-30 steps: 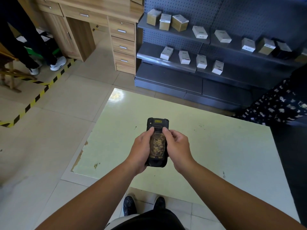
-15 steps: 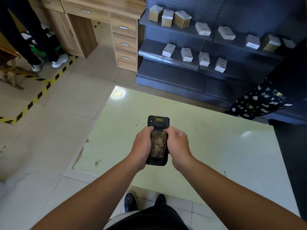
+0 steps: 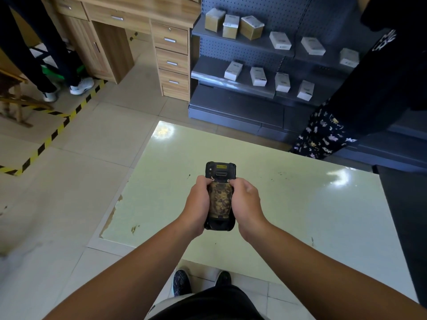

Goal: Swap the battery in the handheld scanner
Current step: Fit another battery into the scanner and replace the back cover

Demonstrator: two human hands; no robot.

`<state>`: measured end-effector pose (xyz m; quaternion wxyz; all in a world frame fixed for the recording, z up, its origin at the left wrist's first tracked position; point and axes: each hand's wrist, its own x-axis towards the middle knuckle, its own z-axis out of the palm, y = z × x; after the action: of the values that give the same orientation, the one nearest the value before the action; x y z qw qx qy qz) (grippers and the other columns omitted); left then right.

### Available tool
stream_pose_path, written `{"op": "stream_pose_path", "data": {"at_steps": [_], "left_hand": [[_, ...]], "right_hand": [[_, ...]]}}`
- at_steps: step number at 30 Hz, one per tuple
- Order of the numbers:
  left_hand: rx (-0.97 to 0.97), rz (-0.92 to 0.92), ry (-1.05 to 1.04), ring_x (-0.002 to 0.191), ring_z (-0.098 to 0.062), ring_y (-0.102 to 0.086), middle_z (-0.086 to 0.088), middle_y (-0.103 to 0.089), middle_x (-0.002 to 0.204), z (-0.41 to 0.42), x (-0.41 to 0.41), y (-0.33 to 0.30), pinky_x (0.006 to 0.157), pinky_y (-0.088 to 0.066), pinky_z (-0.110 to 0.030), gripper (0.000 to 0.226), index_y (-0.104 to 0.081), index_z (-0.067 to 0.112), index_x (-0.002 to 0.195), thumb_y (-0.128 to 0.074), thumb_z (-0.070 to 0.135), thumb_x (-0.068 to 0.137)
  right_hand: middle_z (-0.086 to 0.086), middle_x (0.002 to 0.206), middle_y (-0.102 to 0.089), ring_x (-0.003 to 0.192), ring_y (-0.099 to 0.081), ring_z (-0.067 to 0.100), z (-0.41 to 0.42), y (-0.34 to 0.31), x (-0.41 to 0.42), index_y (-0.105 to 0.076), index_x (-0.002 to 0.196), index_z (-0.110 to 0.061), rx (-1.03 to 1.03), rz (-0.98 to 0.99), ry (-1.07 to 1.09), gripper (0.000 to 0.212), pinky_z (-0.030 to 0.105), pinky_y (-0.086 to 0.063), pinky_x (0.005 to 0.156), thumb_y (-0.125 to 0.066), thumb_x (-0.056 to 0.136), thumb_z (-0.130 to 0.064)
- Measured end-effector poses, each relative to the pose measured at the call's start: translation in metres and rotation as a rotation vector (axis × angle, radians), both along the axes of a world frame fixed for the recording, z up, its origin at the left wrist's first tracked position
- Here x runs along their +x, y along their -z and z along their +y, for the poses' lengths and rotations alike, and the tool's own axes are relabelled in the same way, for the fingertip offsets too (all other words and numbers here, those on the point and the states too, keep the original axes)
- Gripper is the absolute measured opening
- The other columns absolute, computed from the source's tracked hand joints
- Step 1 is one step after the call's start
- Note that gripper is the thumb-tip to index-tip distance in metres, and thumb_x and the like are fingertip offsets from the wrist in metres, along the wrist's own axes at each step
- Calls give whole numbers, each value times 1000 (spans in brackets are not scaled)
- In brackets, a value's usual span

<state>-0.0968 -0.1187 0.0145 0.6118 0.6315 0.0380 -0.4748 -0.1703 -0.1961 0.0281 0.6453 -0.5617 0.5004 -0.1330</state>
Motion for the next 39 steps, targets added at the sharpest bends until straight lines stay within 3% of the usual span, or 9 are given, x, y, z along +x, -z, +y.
{"op": "stream_pose_path", "data": {"at_steps": [3,7,10,15,23,26,30,33,39], "left_hand": [[-13,12,8,78,-28,-70,-1,-75,77,2,-2,-1,73,-55,-40,46,-77,28,70,-37,44,88],[-76,68,9,79,-27,-71,-5,-75,85,7,-2,-3,73,-56,-39,48,-79,20,88,-37,42,92],[-118,115,65,84,-28,-74,-7,-78,95,12,0,-10,73,-61,-37,50,-79,16,106,-39,45,95],[-188,133,106,111,-41,-69,-20,-73,122,10,6,-32,105,-49,-57,54,-67,10,131,-45,49,101],[-296,135,93,110,-38,-67,-21,-71,124,-2,14,-57,112,-43,-64,54,-66,9,132,-46,48,101],[-287,102,94,121,-44,-65,-24,-67,135,-3,12,-64,106,-51,-62,48,-67,11,130,-51,46,101],[-275,29,83,102,-33,-74,-23,-70,129,-4,10,-65,72,-63,-41,45,-63,10,132,-56,43,102],[-281,11,79,94,-28,-75,-15,-75,112,-4,8,-64,70,-64,-40,40,-63,9,129,-56,39,103],[-283,-16,99,88,-27,-76,-14,-76,106,-2,8,-58,64,-64,-38,39,-62,7,131,-51,35,106]], "right_hand": [[3,87,-70,78,-66,17,-1,-1,-2,-72,93,-15,-14,-14,-10,27,34,-58,65,-47,98,-24],[-4,80,-71,72,-66,10,-3,-3,-9,-74,90,-18,-20,-58,-56,26,24,-54,59,-51,100,-26],[-3,84,-77,75,-70,9,-8,-8,-16,-77,92,-21,-6,-67,-107,24,27,-57,61,-56,100,-28],[21,102,-77,86,-73,31,-21,-23,-12,-76,99,-9,8,-45,-139,24,55,-60,79,-63,98,-30],[8,85,-75,75,-69,24,-31,-52,-6,-75,95,-8,-49,-159,-150,26,46,-55,71,-64,99,-30],[8,90,-76,81,-70,24,-32,-57,-7,-75,100,-8,-53,-200,-152,25,52,-59,79,-63,100,-29],[14,112,-78,102,-74,33,-28,-58,-10,-74,112,-12,34,-260,-125,23,48,-62,89,-61,103,-28],[22,123,-72,117,-68,38,-24,-57,-11,-70,120,-9,120,-302,-108,26,59,-54,102,-54,106,-23],[24,122,-73,118,-68,39,-20,-52,-12,-71,123,-7,104,-305,-97,27,59,-53,103,-52,108,-19]]}}
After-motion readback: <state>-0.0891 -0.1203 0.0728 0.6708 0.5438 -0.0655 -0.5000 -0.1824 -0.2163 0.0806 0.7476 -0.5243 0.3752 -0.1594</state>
